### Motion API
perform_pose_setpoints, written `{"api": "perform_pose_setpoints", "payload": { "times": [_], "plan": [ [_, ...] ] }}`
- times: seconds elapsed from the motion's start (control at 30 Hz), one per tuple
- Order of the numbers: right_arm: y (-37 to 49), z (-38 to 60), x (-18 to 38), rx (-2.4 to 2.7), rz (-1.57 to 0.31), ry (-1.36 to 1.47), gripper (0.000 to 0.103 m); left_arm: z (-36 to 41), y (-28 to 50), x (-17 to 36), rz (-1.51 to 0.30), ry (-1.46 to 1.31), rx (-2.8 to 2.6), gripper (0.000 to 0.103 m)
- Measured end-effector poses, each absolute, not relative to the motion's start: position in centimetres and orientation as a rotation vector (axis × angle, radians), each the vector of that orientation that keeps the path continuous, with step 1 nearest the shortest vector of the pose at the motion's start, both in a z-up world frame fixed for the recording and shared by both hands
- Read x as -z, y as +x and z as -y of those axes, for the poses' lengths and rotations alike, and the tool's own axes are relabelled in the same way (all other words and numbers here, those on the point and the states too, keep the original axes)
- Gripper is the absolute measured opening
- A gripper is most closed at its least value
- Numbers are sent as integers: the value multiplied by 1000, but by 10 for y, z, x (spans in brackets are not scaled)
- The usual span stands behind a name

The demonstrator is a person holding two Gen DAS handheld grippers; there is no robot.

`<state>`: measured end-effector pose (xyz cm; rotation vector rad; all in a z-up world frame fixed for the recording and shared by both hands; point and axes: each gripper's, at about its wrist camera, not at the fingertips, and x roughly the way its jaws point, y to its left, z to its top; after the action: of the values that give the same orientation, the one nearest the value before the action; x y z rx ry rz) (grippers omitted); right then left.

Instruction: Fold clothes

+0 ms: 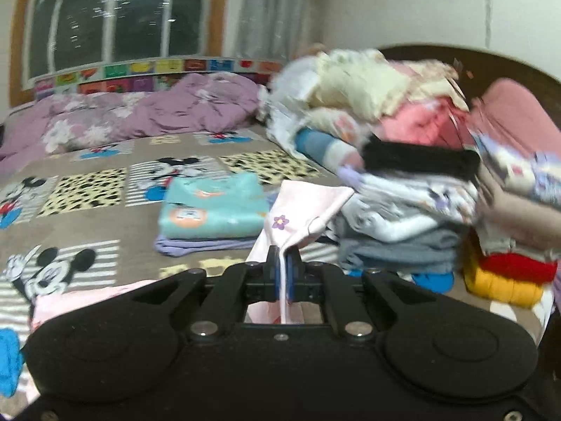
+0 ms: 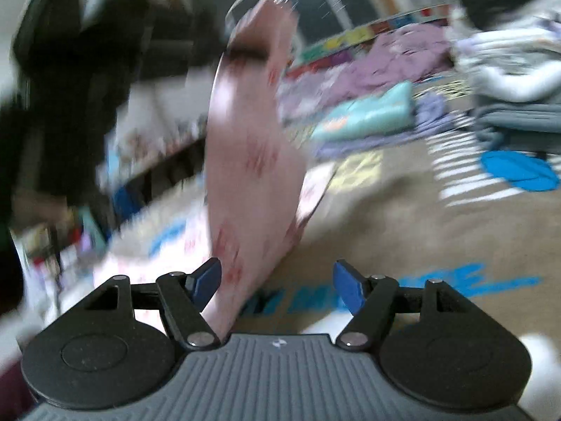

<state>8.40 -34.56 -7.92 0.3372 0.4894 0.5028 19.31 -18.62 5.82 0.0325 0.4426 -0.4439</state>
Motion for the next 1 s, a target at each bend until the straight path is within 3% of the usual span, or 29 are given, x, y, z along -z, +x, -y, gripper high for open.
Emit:
{"api": "perform_pose_setpoints", "payload": {
  "times": [0.27,0.6,1.0],
  "plan": [
    [63,267,89,-517,-555,4,70,117,181,-67,-425,-63,364,3],
    [64,256,90,-489,-539,-51,63,41,172,-56,-430,-151,268,3],
    [62,251,95,-498,-540,-120,63,-40,152,-16,-462,-239,136,3]
  ]
}}
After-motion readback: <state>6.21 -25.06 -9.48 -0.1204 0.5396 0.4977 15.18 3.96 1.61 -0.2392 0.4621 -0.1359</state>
